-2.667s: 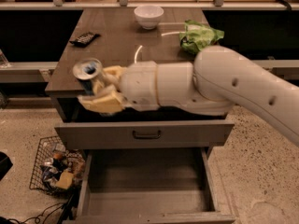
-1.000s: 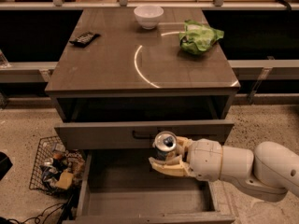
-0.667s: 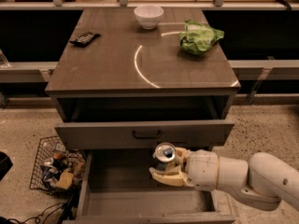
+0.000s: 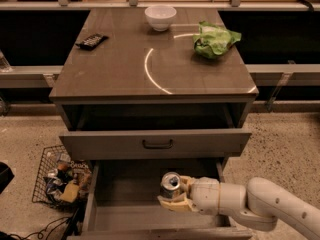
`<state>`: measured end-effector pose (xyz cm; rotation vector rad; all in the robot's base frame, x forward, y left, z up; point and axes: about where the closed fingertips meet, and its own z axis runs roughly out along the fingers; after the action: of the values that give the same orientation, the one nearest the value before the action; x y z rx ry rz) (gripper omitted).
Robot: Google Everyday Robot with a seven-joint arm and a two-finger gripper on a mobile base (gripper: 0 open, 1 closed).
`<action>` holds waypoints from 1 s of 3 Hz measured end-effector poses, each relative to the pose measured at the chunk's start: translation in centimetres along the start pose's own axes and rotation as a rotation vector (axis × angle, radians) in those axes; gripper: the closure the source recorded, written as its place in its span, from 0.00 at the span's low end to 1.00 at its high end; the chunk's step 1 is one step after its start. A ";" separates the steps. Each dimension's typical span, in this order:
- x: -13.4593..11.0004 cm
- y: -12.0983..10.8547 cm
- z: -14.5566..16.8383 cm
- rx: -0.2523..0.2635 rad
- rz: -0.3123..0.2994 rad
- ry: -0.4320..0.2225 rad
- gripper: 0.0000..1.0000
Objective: Place redbull can into middle drawer
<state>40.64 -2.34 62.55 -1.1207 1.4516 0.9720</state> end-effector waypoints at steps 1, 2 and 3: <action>2.4 -1.3 1.9 -0.017 -0.012 0.017 1.00; 4.1 -2.8 4.3 -0.032 -0.012 0.004 1.00; 7.7 -4.1 9.6 -0.080 0.009 -0.042 1.00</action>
Offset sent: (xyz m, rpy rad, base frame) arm 0.0601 0.0450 -0.0753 0.0159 -0.0031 0.0452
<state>46.47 4.72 53.36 -1.1454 1.3957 1.0623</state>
